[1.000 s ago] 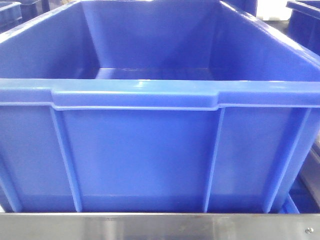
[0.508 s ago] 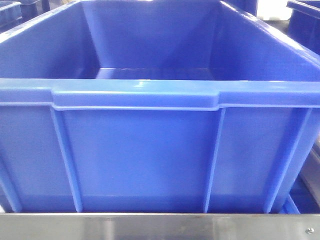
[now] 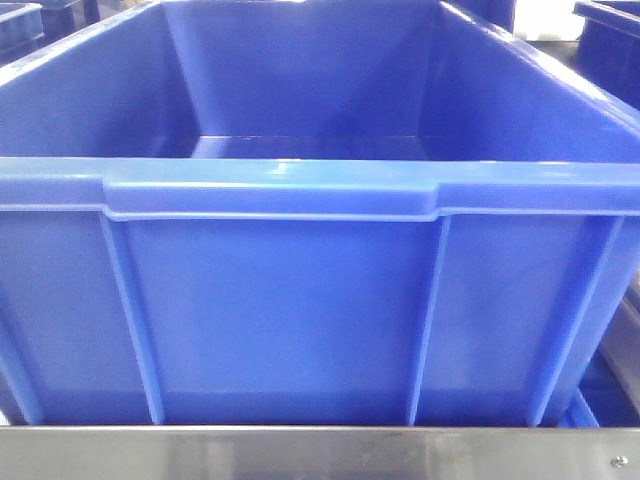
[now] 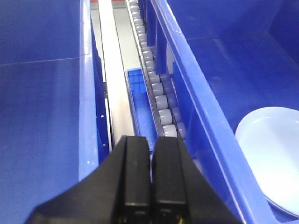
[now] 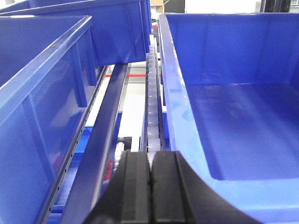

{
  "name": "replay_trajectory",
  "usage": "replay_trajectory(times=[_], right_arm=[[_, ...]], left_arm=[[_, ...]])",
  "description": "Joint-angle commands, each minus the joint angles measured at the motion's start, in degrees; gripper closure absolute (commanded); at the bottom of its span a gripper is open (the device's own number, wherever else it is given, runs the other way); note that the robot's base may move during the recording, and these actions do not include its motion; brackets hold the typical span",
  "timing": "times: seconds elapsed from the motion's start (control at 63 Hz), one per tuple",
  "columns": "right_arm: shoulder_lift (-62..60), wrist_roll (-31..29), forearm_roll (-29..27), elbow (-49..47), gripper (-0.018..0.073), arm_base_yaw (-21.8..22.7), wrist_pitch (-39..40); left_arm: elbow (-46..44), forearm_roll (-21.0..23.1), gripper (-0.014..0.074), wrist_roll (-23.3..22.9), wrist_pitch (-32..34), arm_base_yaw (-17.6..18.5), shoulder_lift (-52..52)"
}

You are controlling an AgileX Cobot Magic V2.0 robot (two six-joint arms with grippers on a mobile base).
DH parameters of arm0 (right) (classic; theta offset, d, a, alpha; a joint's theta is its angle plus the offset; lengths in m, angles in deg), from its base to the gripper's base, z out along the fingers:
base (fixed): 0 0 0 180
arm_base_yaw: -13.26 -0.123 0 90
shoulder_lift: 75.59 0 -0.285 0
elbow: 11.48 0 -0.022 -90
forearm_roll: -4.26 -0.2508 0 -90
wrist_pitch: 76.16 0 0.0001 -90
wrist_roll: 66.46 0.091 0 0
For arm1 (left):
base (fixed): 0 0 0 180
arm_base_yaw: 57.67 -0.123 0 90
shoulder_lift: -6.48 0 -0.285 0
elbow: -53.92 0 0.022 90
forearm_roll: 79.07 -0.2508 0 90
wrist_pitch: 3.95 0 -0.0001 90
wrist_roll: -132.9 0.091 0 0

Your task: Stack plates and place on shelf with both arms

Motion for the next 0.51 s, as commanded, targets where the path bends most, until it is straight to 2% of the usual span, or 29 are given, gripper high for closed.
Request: replay_trajectory(times=[0.0, 0.111, 0.286, 0.381, 0.492], right_arm=[[-1.24, -0.07, 0.13, -0.90, 0.0510, 0.28, 5.56], [-1.24, -0.07, 0.13, -0.90, 0.0510, 0.28, 5.56], [-1.24, -0.07, 0.13, -0.90, 0.0510, 0.28, 5.56], [-1.24, -0.07, 0.13, -0.90, 0.0510, 0.28, 5.56], [-1.24, -0.07, 0.13, -0.90, 0.0510, 0.28, 5.56]], left_arm=[[-1.55, 0.39, 0.0512, -0.51, 4.41, 0.33, 0.04], [-1.31, 0.55, 0.0512, -0.51, 3.42, -0.96, -3.44], [4.49, 0.55, 0.0512, -0.51, 7.22, -5.36, -13.33], [10.73, 0.55, 0.0512, -0.51, 10.80, -7.40, -19.16], [18.51, -0.05, 0.0512, -0.51, 17.17, -7.65, -24.96]])
